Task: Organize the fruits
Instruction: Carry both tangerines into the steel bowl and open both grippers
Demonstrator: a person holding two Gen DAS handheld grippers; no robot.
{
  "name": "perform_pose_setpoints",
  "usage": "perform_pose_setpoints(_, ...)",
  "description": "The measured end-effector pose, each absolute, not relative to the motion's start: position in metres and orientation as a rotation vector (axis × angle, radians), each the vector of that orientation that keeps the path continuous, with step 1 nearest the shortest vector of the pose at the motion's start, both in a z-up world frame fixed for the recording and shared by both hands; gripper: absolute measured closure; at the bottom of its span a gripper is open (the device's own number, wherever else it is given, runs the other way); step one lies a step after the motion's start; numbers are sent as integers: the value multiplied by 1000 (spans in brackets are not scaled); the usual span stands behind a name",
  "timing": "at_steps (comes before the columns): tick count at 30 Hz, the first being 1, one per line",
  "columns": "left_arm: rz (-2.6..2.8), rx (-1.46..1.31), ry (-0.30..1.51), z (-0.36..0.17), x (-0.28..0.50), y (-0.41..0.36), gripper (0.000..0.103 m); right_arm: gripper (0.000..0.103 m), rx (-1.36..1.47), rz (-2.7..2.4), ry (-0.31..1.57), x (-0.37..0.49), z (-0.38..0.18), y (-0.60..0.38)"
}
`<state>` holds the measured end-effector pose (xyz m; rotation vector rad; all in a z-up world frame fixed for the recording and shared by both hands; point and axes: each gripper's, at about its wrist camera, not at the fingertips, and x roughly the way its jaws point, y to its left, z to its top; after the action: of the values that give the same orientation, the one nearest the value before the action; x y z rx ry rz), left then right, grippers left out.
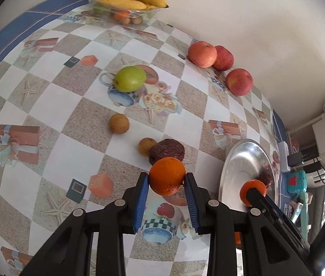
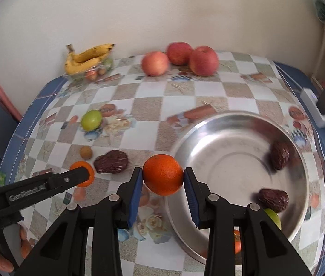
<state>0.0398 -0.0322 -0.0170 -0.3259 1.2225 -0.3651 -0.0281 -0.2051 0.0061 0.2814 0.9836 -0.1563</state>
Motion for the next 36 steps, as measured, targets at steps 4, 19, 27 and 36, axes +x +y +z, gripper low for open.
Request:
perform_pose_setpoints(4,-408,-282,1205,-13,33,-46,69,65,351,-256,1008,-37,-2,-234)
perform_pose_setpoints(19,-657,-95,1178,-6,-5,-126,69,65,507,-436,1021,-67,-14,-297)
perform_pose_setpoints(27,-741,18,1166,-9,-25,-155,69,65,493,-436,1028,-71,-16,-300)
perform_pose_setpoints(36,-728,11,1191,-15,-21,-154,62,64,496,-429,1037,-70,-17,-299)
